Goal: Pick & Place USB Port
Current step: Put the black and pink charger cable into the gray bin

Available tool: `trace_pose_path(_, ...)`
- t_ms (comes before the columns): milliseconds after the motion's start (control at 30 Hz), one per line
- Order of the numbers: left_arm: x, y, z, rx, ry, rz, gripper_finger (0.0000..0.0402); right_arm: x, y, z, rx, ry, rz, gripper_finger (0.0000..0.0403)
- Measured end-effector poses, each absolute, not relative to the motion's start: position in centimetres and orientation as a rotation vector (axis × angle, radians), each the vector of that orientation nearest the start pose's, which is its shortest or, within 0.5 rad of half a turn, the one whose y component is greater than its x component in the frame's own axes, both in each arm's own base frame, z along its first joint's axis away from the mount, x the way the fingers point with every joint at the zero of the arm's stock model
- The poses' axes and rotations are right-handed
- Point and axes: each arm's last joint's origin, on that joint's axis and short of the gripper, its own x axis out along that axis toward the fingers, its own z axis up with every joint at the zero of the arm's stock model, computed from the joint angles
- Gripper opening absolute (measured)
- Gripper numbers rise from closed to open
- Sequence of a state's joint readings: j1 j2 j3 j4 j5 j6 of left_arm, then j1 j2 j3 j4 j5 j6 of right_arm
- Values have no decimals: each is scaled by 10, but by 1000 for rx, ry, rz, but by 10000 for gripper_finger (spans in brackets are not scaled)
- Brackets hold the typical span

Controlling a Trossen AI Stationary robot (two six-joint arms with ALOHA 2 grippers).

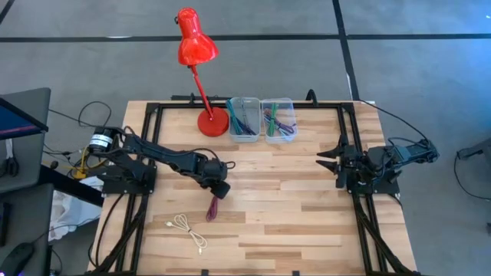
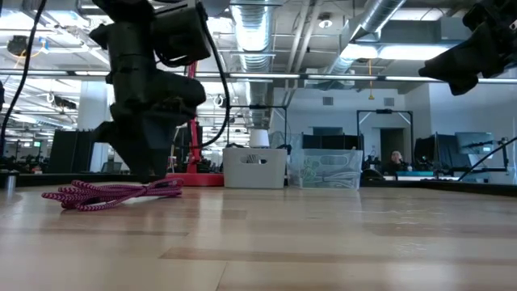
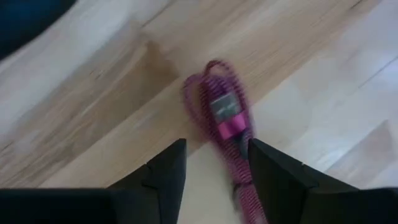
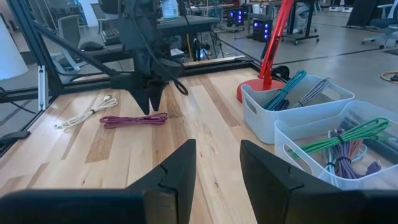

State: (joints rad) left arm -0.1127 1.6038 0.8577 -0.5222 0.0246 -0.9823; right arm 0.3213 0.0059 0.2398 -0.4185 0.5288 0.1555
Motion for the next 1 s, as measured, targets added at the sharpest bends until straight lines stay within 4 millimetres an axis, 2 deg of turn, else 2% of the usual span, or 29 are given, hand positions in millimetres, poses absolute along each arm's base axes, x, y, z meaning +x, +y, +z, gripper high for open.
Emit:
trace_pose_path(233,284,-33,151,-826,1114,454,172,73,9,203,79,151,-220,118)
trace_pose_path(700,289,-36,126,-839,1184,439,143,73,9,203,81,151,-220,118)
trace_pose_path(833,290,-36,128,-807,1175,406,112,73,9,203,81,151,-220,118)
trace_pose_path(1000,290,-36,128,-797,1175,397,44,73,9,203,81,151,-220,118)
